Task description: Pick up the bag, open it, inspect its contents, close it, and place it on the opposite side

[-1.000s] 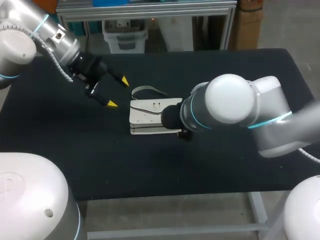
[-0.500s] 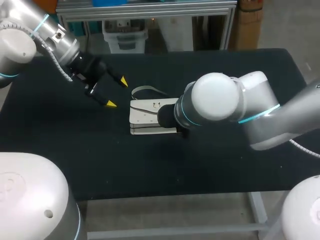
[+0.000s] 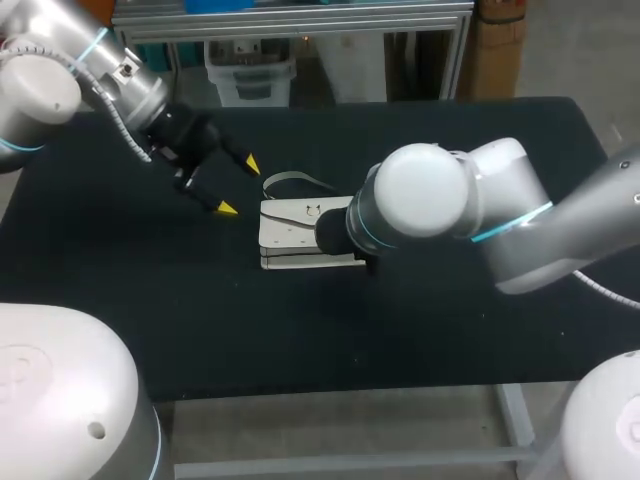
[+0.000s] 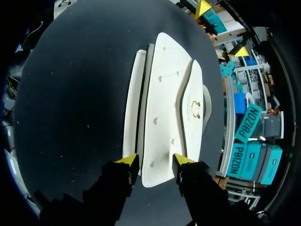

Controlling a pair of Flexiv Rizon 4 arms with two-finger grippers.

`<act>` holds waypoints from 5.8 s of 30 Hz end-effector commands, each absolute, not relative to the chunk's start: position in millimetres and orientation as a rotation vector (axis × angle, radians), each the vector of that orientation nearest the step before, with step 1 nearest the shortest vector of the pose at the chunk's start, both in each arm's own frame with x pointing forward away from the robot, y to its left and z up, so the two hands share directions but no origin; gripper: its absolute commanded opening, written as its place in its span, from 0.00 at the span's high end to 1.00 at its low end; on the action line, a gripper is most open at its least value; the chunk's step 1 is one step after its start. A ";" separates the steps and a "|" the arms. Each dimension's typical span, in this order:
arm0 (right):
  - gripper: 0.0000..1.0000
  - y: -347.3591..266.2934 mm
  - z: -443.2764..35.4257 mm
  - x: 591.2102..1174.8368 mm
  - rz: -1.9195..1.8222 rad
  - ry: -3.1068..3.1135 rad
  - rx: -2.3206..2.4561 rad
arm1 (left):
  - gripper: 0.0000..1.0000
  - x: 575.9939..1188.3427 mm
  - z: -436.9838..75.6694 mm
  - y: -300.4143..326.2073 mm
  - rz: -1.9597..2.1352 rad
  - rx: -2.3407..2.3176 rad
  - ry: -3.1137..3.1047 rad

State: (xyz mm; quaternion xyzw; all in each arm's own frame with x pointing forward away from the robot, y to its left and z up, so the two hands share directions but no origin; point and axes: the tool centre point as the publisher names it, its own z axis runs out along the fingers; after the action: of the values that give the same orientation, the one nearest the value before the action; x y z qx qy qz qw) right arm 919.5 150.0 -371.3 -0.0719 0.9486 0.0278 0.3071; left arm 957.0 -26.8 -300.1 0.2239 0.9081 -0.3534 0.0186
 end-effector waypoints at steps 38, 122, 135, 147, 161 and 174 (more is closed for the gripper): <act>1.00 166.1 -385.1 925.4 0.043 2.457 -0.150 | 0.00 949.3 -315.4 -42.2 -1.114 0.922 2.583; 1.00 166.1 -385.1 925.4 0.043 2.457 -0.150 | 1.00 975.7 -341.1 -90.2 -0.804 0.805 2.163; 1.00 166.1 -385.1 925.4 0.043 2.457 -0.150 | 1.00 1003.1 -296.6 -64.4 -1.080 0.737 2.268; 1.00 166.1 -385.1 925.4 0.043 2.457 -0.150 | 0.20 1000.4 -313.0 -67.8 -1.090 0.774 2.367; 1.00 166.1 -385.1 925.4 0.043 2.457 -0.150 | 0.39 967.5 -313.8 -76.2 -0.934 0.755 2.344; 1.00 166.1 -385.1 925.4 0.043 2.457 -0.150 | 0.54 976.1 -333.0 -98.5 -0.775 0.719 2.400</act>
State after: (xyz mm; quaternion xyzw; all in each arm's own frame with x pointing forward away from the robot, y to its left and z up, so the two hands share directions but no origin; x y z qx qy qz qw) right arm 925.9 166.6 -382.9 -0.0575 0.9414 0.0161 0.3320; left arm 968.6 -90.4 -326.7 0.2685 0.8792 -0.2972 0.2580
